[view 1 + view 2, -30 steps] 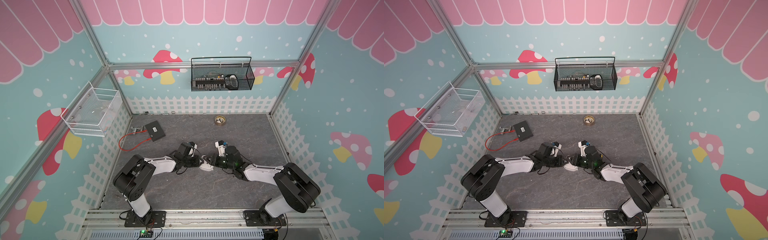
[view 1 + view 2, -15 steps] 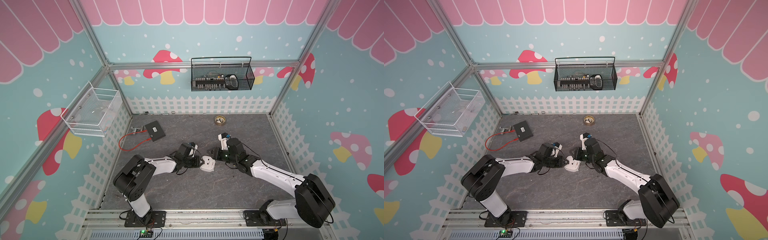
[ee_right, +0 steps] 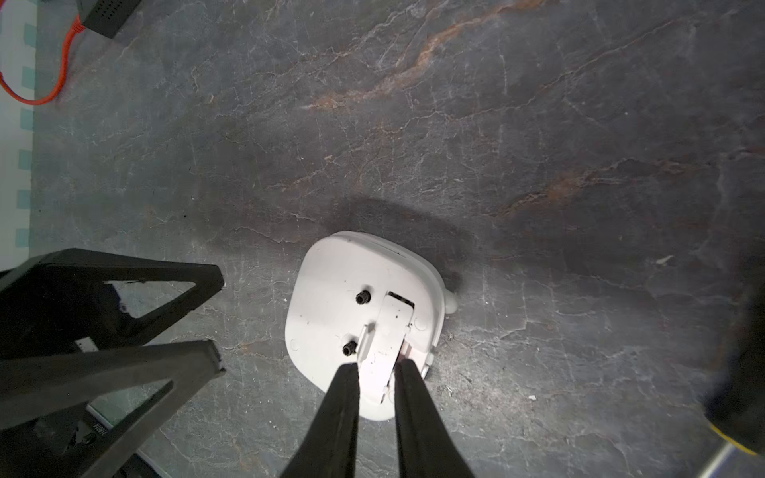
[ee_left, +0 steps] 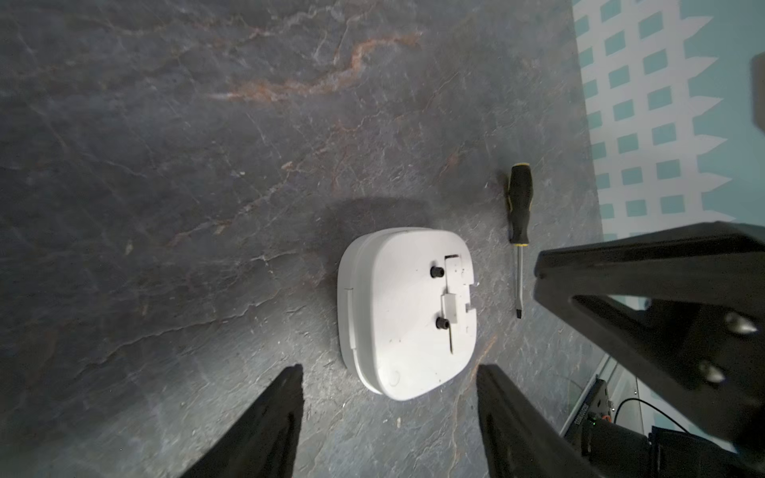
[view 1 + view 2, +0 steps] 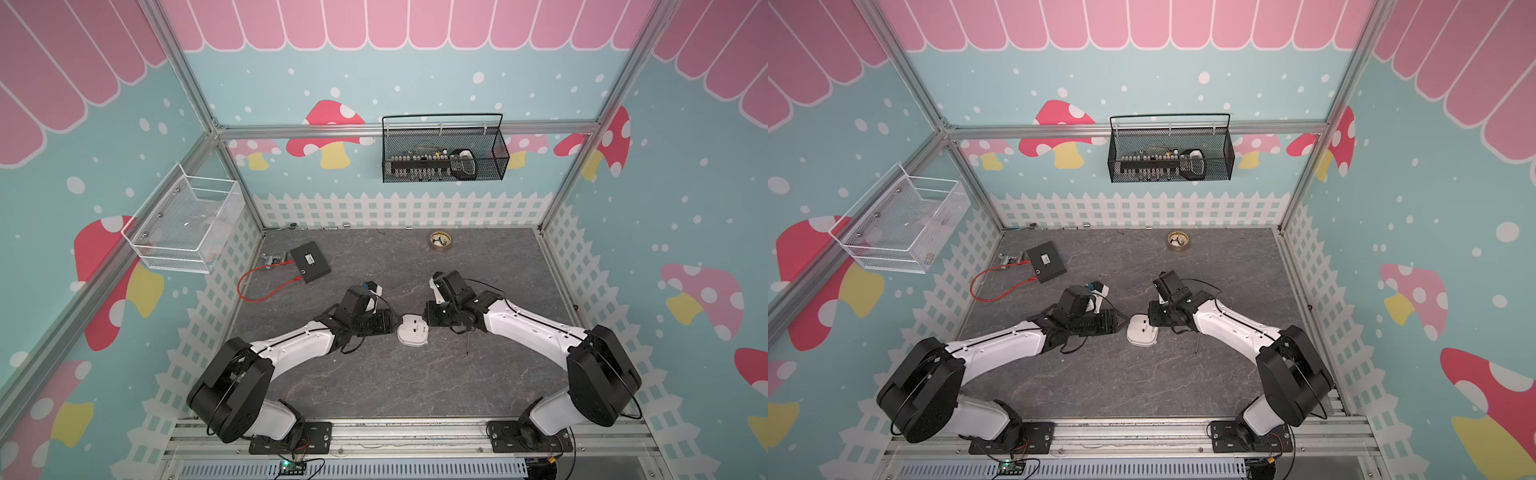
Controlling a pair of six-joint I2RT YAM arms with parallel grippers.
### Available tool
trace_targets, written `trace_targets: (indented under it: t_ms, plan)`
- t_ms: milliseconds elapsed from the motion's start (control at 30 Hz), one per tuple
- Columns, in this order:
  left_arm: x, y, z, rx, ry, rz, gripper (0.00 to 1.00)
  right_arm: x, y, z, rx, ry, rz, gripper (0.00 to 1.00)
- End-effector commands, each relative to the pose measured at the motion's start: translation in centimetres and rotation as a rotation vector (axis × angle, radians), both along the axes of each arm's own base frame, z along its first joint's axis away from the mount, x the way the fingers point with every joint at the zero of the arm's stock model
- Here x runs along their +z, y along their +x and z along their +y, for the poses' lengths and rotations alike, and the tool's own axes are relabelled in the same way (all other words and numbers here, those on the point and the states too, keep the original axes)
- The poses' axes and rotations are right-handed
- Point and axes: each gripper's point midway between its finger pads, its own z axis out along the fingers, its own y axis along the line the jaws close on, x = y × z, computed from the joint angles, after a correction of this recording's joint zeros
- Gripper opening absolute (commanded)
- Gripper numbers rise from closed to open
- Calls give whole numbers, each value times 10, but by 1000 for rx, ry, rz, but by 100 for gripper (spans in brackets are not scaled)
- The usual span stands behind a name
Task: Remove the battery from the alarm
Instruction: Remove the cover from the alarm.
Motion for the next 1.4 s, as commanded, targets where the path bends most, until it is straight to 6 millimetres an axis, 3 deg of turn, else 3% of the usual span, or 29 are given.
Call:
trace_targets:
  t_ms: [0, 200, 333, 533, 867, 1233, 1267, 1367]
  plan:
    - [-6, -4, 9, 14, 27, 19, 69, 4, -3, 5, 8, -96, 21, 25]
    - [-2, -7, 20, 41, 5, 0, 68, -5, -8, 16, 16, -246, 76, 29]
    - [3, -9, 31, 68, -7, -18, 68, -7, -12, 16, -19, -292, 93, 21]
    - [10, -11, 41, 104, -16, -41, 68, -18, -21, 16, -63, -341, 138, 21]
    - [15, -14, 37, 85, -57, -50, 68, -30, -17, 22, -104, -377, 169, 22]
    - [16, -16, 35, 74, -67, -54, 67, -25, -6, 18, -143, -396, 151, 21]
    - [16, -16, 35, 75, -68, -55, 67, -37, -7, 16, -144, -423, 169, 21]
    - [16, -16, 35, 73, -68, -54, 67, -41, -7, 12, -149, -433, 176, 21]
